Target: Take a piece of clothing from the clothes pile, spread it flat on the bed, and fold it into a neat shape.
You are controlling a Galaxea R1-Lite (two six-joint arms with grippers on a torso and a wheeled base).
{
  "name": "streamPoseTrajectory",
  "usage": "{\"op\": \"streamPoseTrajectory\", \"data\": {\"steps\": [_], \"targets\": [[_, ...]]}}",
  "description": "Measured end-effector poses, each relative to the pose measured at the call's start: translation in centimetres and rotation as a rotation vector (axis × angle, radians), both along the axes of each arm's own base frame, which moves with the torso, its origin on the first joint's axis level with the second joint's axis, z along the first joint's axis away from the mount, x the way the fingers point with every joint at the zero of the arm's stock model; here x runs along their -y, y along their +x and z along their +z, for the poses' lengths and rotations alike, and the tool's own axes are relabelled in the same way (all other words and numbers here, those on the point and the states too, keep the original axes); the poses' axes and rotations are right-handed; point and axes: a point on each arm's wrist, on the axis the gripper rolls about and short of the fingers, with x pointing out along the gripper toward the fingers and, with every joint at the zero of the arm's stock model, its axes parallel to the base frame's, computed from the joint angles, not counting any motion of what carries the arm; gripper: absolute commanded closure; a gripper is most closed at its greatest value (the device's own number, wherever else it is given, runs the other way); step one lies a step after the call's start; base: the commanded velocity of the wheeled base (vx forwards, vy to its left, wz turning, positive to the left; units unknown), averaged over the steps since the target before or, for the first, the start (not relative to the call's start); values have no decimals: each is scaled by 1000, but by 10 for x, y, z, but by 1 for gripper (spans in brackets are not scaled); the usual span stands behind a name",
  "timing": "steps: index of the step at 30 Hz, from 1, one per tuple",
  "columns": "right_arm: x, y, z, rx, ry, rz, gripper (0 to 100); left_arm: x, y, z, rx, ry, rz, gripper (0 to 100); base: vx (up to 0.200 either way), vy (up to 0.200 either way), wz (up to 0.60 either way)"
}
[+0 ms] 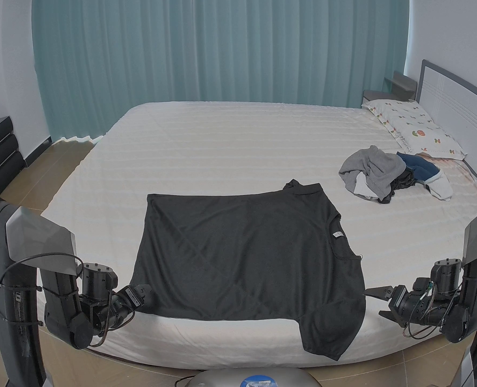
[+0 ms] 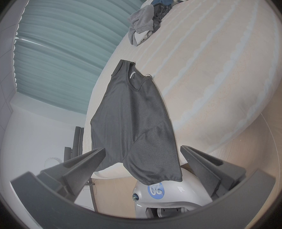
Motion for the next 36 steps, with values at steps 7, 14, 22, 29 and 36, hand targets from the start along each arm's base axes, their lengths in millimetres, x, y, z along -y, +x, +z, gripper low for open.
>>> {"op": "streamPoseTrajectory", "data": {"steps": [7,14,22,29,36], "targets": [[0,0,0,-1,-1,-2,0,3,2,-5,-9,19,-9,100,0,0,0],[1,0,0,0,-3,-6,0,-3,-11,-8,-55,111,30,100,0,0,0],[2,0,0,3,-14,-10,0,-11,-22,-9,-93,145,35,100,0,0,0],[2,0,0,3,-19,-12,0,-16,-26,-9,-108,164,52,100,0,0,0],[2,0,-3,23,-87,13,0,-25,-27,-8,-114,218,74,100,0,0,0]]}}
